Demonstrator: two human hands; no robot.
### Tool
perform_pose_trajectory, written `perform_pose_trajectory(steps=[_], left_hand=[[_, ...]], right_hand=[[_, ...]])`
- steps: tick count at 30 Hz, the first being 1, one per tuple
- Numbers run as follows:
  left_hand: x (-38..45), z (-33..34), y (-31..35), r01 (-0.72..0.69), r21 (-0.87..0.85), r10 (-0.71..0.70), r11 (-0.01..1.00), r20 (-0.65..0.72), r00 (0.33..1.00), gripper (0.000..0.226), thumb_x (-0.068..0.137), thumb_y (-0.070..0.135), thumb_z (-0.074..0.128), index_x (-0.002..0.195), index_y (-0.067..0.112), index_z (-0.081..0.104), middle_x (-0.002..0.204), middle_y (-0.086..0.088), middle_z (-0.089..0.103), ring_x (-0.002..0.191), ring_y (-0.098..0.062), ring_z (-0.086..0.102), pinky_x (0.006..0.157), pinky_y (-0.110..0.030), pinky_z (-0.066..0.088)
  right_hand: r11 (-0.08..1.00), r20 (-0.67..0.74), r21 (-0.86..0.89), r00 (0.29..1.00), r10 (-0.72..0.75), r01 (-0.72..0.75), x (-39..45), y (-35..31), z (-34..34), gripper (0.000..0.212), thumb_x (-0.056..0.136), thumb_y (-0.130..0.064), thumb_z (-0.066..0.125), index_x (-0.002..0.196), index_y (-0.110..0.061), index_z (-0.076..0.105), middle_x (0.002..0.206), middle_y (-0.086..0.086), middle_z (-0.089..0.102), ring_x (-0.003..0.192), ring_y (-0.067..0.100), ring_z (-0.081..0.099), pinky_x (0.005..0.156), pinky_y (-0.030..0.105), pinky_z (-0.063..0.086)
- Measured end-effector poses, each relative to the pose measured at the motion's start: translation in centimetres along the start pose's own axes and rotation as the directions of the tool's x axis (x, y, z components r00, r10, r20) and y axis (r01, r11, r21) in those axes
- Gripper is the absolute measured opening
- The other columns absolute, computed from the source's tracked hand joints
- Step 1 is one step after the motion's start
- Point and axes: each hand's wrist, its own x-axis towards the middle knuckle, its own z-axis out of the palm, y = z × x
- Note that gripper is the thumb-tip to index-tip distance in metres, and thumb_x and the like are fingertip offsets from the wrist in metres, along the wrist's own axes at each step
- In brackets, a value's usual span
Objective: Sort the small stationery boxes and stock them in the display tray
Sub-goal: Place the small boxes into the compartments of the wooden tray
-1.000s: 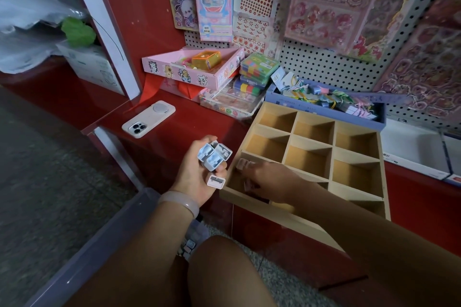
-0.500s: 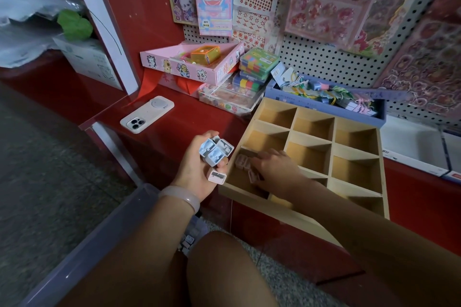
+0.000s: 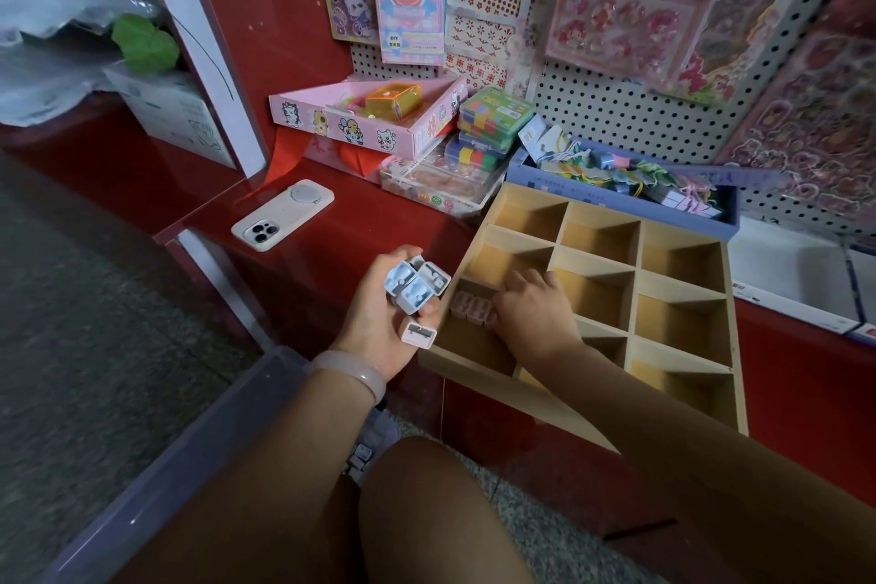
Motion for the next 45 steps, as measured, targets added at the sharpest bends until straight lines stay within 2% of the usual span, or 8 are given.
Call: perform_pose_trajectory(steps=[9, 14, 22, 28, 33, 36, 40, 45], left_hand=[[-0.1, 0.5, -0.3, 0.003, -0.010, -0.003, 1.000, 0.033, 0.999, 0.017, 0.088, 0.018, 0.036, 0.077, 0.022, 0.050, 0.055, 0.000, 0.046, 0.033, -0.010, 0.038, 0.037, -0.014, 0.024], [0.3, 0.8, -1.0, 0.022, -0.024, -0.021, 0.999, 0.048, 0.999, 0.017, 0.086, 0.018, 0.040, 0.073, 0.021, 0.050, 0.060, -0.003, 0.049, 0.035, -0.012, 0.038, 0.035, -0.014, 0.027], [0.1, 1.1, -0.5, 0.046, 0.130, -0.049, 0.990, 0.023, 0.999, 0.021, 0.081, 0.015, 0.044, 0.063, 0.022, 0.050, 0.061, -0.002, 0.037, 0.035, -0.009, 0.033, 0.036, -0.015, 0.022], [0.1, -0.1, 0.6, 0.068, 0.149, -0.051, 0.986, -0.112, 0.992, 0.014, 0.090, 0.027, 0.047, 0.080, 0.025, 0.056, 0.081, -0.006, 0.059, 0.036, -0.008, 0.037, 0.035, -0.013, 0.029], [0.0, -0.6, 0.7, 0.074, 0.138, -0.056, 0.988, -0.132, 0.990, 0.014, 0.089, 0.024, 0.046, 0.081, 0.025, 0.057, 0.081, -0.006, 0.059, 0.038, -0.009, 0.035, 0.037, -0.014, 0.027], [-0.2, -0.7, 0.6, 0.082, 0.129, -0.067, 0.988, -0.118, 0.991, 0.015, 0.089, 0.024, 0.047, 0.079, 0.024, 0.057, 0.079, -0.006, 0.060, 0.038, -0.008, 0.035, 0.037, -0.014, 0.028], [-0.5, -0.7, 0.7, 0.083, 0.122, -0.070, 0.989, -0.105, 0.992, 0.016, 0.089, 0.024, 0.047, 0.077, 0.023, 0.058, 0.079, -0.006, 0.060, 0.039, -0.009, 0.035, 0.037, -0.014, 0.028], [-0.4, -0.8, 0.7, 0.087, 0.121, -0.075, 0.989, -0.104, 0.992, 0.017, 0.090, 0.025, 0.045, 0.078, 0.025, 0.057, 0.079, -0.006, 0.060, 0.040, -0.008, 0.033, 0.038, -0.014, 0.026]], right_hand=[[0.971, -0.046, 0.237, 0.998, 0.048, -0.036, -0.1, 0.7, -0.6, 0.028, 0.095, -0.033, 0.048, 0.112, -0.013, 0.060, 0.111, 0.006, 0.056, 0.107, 0.024, 0.052, 0.090, 0.031, 0.040], [0.490, -0.009, 0.868, 0.985, 0.175, -0.079, 0.7, 0.0, -3.5, 0.022, 0.090, -0.033, 0.060, 0.098, -0.013, 0.063, 0.085, 0.000, 0.067, 0.079, 0.013, 0.063, 0.067, 0.024, 0.048], [0.430, 0.015, 0.897, 0.978, 0.207, -0.105, 0.6, 0.2, -2.6, 0.013, 0.086, -0.025, 0.067, 0.094, -0.016, 0.062, 0.070, -0.003, 0.063, 0.059, 0.008, 0.056, 0.049, 0.015, 0.042], [0.505, 0.108, 0.830, 0.957, 0.268, -0.235, 0.6, 0.4, -1.0, 0.012, 0.087, -0.023, 0.064, 0.088, -0.011, 0.062, 0.083, 0.002, 0.064, 0.078, 0.017, 0.061, 0.066, 0.029, 0.050], [0.753, 0.185, 0.608, 0.967, 0.176, -0.253, 0.5, -1.0, -0.3, 0.011, 0.088, -0.023, 0.060, 0.081, -0.016, 0.055, 0.080, 0.002, 0.058, 0.077, 0.020, 0.060, 0.065, 0.034, 0.051], [0.857, 0.192, 0.478, 0.975, 0.111, -0.191, 0.3, -1.9, -0.5, 0.022, 0.090, -0.029, 0.057, 0.073, -0.018, 0.046, 0.081, 0.001, 0.052, 0.075, 0.018, 0.050, 0.063, 0.028, 0.039], [0.922, 0.149, 0.377, 0.988, 0.033, -0.088, 0.4, -1.3, -1.0, 0.021, 0.095, -0.032, 0.051, 0.102, -0.014, 0.059, 0.097, 0.007, 0.062, 0.087, 0.023, 0.060, 0.070, 0.030, 0.048], [0.903, 0.114, 0.323, 0.936, -0.333, 0.282, 0.3, 0.7, -0.7, 0.027, 0.094, -0.021, 0.049, 0.120, -0.019, 0.056, 0.115, 0.003, 0.060, 0.104, 0.021, 0.057, 0.079, 0.029, 0.044]])
